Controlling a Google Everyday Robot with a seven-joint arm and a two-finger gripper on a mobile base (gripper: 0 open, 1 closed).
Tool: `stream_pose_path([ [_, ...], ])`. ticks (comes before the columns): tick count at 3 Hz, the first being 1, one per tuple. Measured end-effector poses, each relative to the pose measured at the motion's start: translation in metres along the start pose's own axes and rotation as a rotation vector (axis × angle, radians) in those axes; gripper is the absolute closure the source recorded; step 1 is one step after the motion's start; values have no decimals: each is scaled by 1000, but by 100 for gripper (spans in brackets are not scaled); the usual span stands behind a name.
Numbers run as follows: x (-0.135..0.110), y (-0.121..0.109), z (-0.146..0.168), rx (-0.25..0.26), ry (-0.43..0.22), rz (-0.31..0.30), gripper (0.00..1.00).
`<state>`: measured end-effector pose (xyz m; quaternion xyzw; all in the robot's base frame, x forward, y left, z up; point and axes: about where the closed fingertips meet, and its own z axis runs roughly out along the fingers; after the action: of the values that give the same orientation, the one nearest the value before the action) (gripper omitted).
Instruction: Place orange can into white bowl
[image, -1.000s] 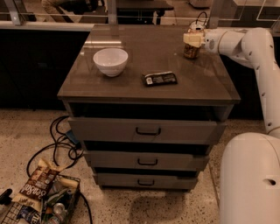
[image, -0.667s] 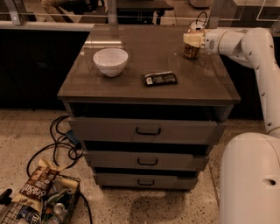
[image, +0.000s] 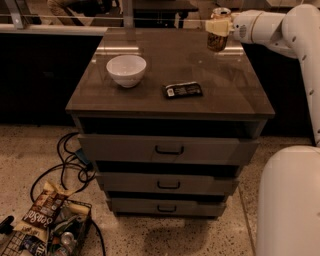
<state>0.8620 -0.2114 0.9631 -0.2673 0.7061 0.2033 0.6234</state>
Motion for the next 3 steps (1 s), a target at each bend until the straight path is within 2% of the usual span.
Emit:
stream_pose_path([
  [1,-24,16,-10,-21,-18,-4,100],
  [2,-52,49,-19,-53,-45,-5,100],
  [3,-65,99,-19,-110,-54,-10,100],
])
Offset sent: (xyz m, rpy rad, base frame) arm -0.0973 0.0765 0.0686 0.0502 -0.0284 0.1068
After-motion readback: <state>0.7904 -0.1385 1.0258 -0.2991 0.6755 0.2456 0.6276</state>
